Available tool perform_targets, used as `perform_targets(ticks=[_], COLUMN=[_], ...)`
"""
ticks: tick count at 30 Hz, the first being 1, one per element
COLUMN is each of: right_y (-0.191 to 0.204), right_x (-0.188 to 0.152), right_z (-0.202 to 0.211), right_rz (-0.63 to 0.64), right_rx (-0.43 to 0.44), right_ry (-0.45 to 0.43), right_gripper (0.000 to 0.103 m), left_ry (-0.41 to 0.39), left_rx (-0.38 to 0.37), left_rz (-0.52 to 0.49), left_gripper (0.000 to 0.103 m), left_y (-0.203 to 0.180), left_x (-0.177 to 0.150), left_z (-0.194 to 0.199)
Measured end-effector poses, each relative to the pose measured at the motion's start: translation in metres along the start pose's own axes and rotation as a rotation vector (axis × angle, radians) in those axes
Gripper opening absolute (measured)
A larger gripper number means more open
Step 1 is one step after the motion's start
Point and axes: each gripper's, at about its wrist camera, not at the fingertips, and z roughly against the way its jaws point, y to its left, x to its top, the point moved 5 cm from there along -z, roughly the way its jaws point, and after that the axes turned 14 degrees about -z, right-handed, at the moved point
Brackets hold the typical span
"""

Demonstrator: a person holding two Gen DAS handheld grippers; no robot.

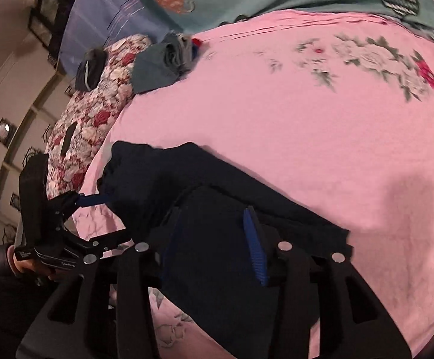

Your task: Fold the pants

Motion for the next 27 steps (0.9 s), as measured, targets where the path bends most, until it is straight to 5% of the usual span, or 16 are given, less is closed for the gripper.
perform_targets(ticks=[6,9,11,18,27], right_y=[0.024,0.020,0.020,0.046,0.035], right_x=[0.005,-0.005,-0.004,-0.004,-0.015], right_z=[-0.070,-0.090,-0.081,-0.025,-0.090], right_rz=[0.083,0.194,0.196,0.179,0.193], right_rx=[-0.074,-0.231,-0.219,0.030,-0.069], right_ry=[0.116,0.140,0.145,0.167,0.291], right_gripper=[0.051,0.026,0.008,0.008,0.022], left_ry=[0.023,0.022,0.015,0.019,0.022], left_rx=[0.030,0.026,0.026,0.009,0.009], left_rz=[0.168,0.200,0.205,0.209,0.180], left_gripper=[0.101,0.101,0.101,0.101,0.101], left_y=[0.043,0.052,0.052,0.053,0.050], left_x=[-0.030,-0.035,-0.037,-0.040,-0.038], left_z=[0.003,0.002,0.003,-0.005,-0.005])
